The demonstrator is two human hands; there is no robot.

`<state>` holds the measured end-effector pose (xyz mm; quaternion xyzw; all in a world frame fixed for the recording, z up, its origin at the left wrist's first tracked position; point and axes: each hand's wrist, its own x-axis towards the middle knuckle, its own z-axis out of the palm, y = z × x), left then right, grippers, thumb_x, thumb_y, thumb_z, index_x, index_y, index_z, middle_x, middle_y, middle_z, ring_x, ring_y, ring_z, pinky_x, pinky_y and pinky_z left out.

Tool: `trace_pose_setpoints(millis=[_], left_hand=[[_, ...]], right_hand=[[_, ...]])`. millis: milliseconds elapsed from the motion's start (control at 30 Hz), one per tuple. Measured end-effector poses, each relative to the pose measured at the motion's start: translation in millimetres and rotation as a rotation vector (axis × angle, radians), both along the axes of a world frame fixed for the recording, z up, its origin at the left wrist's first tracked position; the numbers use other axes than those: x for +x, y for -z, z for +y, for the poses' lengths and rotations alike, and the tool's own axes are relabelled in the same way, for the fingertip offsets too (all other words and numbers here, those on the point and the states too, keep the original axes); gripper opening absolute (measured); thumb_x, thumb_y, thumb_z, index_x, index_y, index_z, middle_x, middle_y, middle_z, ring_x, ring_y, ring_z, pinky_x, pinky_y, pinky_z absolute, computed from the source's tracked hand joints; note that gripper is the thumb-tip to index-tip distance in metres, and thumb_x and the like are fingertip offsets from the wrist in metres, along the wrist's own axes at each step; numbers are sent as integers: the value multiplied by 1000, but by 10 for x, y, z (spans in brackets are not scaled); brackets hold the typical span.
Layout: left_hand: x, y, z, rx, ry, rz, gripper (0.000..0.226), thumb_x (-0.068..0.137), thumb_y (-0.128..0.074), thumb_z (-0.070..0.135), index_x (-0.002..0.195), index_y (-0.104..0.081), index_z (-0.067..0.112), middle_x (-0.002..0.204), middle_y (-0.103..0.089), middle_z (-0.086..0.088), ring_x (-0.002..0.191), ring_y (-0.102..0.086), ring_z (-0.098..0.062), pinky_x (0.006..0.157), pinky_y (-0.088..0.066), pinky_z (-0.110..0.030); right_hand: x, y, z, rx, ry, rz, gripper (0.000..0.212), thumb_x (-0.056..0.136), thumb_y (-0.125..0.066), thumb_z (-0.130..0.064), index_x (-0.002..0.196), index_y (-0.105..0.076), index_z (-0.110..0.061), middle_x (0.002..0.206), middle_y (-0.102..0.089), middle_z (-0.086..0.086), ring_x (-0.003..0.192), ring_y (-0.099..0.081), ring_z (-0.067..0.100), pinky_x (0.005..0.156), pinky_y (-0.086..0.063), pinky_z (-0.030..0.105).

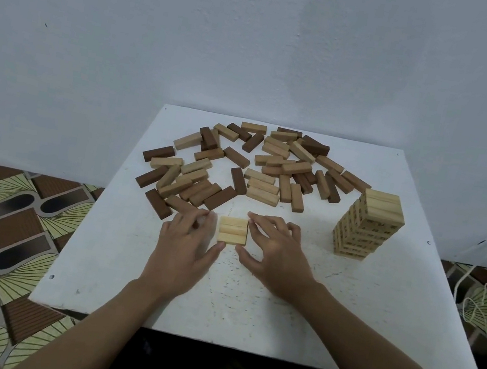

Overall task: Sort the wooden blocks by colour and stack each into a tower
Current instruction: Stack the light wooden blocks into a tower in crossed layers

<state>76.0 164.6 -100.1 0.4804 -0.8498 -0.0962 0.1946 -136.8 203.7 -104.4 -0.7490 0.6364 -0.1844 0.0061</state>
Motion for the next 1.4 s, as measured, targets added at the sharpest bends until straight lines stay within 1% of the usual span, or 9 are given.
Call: trace_pose_setpoints(millis=[133, 233, 333, 433, 567, 733, 933, 1200, 1400], left_hand=[[81, -72, -100, 38, 121, 160, 64, 94, -71, 41, 150, -48, 20, 146, -46, 5, 130, -37, -8, 101, -42, -31], [112, -144, -286, 39, 212, 21, 74, 92, -62, 61, 154, -42, 27, 150, -44, 16, 135, -30, -7, 107, -28, -31], [100, -220, -426, 27, 242, -125, 82, 85, -49, 76, 154, -40, 33, 149, -43, 23, 133, -25, -8, 99, -19, -34], [78, -268, -503, 58, 261, -198, 78, 85, -49, 78, 152, -40, 38, 147, -44, 27, 132, -24, -7, 93, -21, -39], [51, -317, -535, 105, 267, -229, 77, 82, -47, 80, 148, -44, 40, 143, -49, 26, 132, -27, -7, 94, -25, -46], [41, -348, -538, 120, 260, -218, 82, 76, -41, 84, 146, -46, 41, 140, -52, 26, 130, -31, -6, 92, -24, -44], [28, -351, -525, 145, 242, -178, 71, 82, -53, 74, 144, -49, 41, 137, -54, 26, 127, -33, -4, 91, -21, -43], [-29, -397, -482, 144, 190, -161, 58, 80, -55, 68, 131, -59, 42, 125, -60, 23, 122, -39, -6, 90, -22, -44], [-176, -366, -213, 101, 2, -69, 45, 80, -60, 66, 114, -67, 37, 104, -53, 19, 109, -40, -7, 90, -28, -42]], right_hand=[[-3, -73, -19, 55, 12, -157, 76, 89, -46, -65, 142, -53, -11, 146, -54, 0, 134, -45, 20, 109, -33, 49], [-25, -198, -58, 155, 10, -211, 80, 90, -53, -65, 154, -35, -20, 154, -44, -4, 141, -34, 16, 112, -24, 44], [-34, -366, -121, 275, -24, -137, 84, 89, -54, -68, 157, -26, -27, 161, -31, -7, 146, -22, 15, 116, -20, 46], [-23, -463, -179, 346, -72, -110, 85, 89, -54, -69, 157, -28, -26, 161, -30, -6, 148, -22, 18, 118, -21, 53], [-10, -507, -221, 393, -107, -83, 83, 89, -57, -66, 156, -29, -26, 159, -34, -6, 146, -24, 19, 117, -24, 52], [-20, -498, -252, 416, -102, -92, 81, 88, -64, -59, 155, -30, -27, 157, -38, -6, 145, -26, 19, 116, -26, 51], [2, -486, -255, 381, -89, -119, 72, 91, -67, -48, 152, -37, -26, 153, -44, -6, 140, -33, 18, 114, -31, 50], [3, -481, -280, 369, -82, -163, 68, 89, -72, -42, 149, -43, -26, 148, -49, -7, 136, -38, 16, 113, -32, 44], [11, -391, -206, 274, -28, -273, 69, 86, -76, -36, 147, -46, -21, 141, -51, -2, 126, -42, 14, 108, -35, 28]])
